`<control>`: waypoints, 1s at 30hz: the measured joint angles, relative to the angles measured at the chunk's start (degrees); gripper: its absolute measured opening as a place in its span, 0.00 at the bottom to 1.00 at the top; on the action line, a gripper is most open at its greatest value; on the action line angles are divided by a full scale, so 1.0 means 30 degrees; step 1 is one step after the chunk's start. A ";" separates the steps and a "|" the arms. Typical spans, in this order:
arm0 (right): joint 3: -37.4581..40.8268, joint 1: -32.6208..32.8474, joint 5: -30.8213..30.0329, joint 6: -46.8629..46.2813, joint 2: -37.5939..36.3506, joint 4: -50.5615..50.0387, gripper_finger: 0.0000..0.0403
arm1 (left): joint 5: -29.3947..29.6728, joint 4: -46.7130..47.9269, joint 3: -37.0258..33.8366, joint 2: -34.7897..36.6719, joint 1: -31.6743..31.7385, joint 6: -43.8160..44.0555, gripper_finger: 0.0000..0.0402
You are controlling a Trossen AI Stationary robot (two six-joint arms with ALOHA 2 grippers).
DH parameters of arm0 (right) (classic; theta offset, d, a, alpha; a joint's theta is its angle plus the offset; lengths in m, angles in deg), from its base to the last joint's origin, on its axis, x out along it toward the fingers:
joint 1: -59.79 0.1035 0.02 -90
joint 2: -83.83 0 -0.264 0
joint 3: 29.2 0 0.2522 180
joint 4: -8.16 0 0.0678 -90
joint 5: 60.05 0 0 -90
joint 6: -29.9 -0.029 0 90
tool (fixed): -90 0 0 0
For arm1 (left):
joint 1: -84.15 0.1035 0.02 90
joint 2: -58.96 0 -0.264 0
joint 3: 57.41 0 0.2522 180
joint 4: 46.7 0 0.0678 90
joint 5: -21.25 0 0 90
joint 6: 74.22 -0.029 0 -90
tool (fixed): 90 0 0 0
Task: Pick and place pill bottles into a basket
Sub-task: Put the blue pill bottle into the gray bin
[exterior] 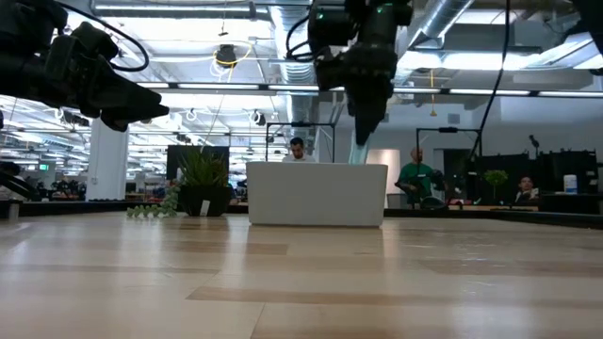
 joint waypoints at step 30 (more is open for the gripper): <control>-0.0004 -0.0131 0.0325 0.0975 0.2378 0.0874 0.30 | 0.0035 0.0000 0.0000 -0.0015 -0.0001 0.0000 0.50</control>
